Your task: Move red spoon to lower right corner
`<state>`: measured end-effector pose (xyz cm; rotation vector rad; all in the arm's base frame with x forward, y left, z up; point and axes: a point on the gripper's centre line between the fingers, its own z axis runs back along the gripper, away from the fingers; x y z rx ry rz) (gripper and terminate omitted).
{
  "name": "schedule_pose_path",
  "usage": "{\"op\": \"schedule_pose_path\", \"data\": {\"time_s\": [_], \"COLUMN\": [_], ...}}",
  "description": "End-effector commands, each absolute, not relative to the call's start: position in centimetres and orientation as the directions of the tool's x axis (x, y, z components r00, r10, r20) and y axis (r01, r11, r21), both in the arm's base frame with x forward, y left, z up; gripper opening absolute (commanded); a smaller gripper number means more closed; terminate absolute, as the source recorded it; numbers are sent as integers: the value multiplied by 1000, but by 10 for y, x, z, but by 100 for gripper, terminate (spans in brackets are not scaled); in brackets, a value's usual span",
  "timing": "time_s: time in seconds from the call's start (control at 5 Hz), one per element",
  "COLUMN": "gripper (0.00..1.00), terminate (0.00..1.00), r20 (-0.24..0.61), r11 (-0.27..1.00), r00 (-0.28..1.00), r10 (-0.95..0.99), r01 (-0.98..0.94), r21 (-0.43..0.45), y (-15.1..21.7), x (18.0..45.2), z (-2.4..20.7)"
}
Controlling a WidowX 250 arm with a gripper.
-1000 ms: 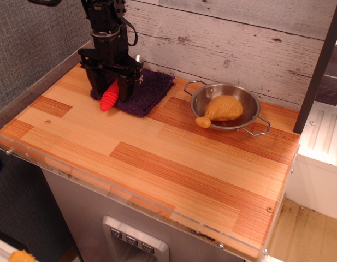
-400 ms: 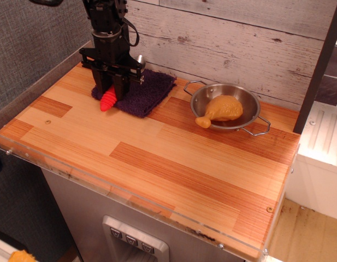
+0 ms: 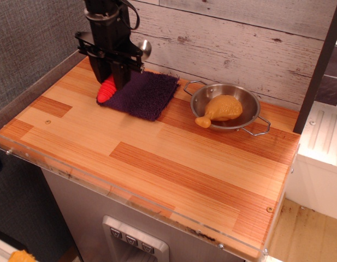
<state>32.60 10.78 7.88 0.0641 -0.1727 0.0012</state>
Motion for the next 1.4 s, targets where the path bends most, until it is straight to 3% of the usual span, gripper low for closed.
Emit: {"op": "schedule_pose_path", "data": {"time_s": [0.0, 0.2, 0.6, 1.2], "gripper": [0, 0, 0, 0], "terminate": [0, 0, 0, 0], "r20": [209, 189, 180, 139], "r11": [999, 998, 996, 993], "r00": [977, 980, 980, 990], "r10": [-34, -59, -87, -36], "r01": [27, 62, 92, 51], "r21": [36, -13, -17, -102], "y": [78, 38, -38, -81], "x": [306, 291, 264, 247], "z": [99, 91, 79, 53]}}
